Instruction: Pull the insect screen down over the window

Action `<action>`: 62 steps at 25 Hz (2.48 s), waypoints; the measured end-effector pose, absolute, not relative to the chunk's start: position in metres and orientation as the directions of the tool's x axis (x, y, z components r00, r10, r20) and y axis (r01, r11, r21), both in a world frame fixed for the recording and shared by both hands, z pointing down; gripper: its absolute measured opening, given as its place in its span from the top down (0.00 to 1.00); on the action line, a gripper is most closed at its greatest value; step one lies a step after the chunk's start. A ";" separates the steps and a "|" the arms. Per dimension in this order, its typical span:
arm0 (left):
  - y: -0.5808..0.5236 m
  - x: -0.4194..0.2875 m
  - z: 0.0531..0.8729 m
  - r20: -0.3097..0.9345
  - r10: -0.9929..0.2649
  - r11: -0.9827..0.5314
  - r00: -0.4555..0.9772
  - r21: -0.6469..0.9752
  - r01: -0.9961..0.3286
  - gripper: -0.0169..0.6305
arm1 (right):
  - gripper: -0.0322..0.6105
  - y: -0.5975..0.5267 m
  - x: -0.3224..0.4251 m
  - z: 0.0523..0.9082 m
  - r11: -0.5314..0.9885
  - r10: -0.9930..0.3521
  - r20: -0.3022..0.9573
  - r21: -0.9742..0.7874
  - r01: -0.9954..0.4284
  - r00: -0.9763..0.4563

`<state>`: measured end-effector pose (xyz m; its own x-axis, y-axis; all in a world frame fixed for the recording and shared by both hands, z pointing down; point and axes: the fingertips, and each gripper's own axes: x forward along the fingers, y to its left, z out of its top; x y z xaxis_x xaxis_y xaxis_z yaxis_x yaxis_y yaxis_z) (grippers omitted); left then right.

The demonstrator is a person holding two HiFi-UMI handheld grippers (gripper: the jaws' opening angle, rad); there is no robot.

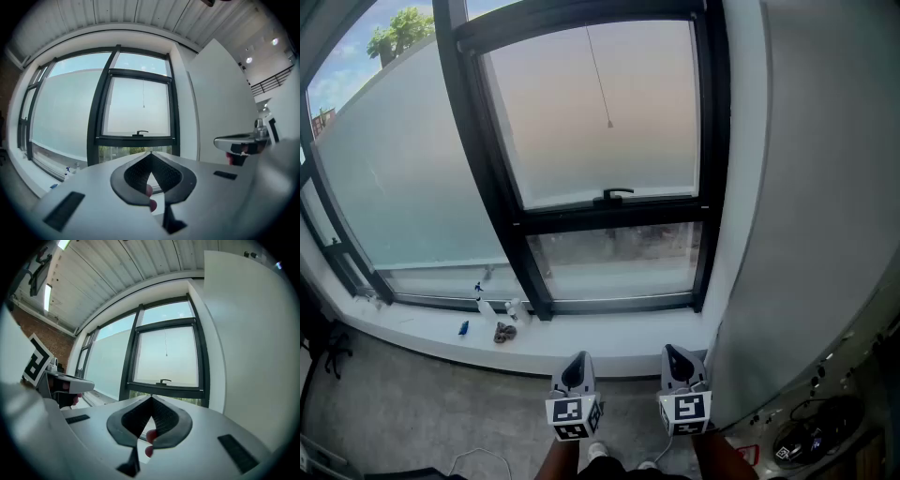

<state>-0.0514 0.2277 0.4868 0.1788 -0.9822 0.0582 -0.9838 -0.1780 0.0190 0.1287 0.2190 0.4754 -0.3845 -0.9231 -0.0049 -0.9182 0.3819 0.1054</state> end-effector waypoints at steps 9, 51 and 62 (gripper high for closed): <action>0.231 -0.041 0.494 0.078 -0.980 -0.184 0.183 -0.007 -0.983 0.97 | 0.95 0.220 0.133 0.488 0.377 -0.926 0.008 0.100 -0.921 -0.378; 0.040 -0.076 0.479 0.101 -0.975 -0.201 0.200 0.000 -0.980 0.97 | 0.95 0.030 0.080 0.456 0.420 -0.908 0.038 0.115 -0.900 -0.418; -0.043 -0.105 0.470 0.099 -0.963 -0.250 0.249 0.005 -0.968 0.97 | 0.95 -0.048 0.053 0.452 0.374 -0.927 0.052 0.128 -0.918 -0.371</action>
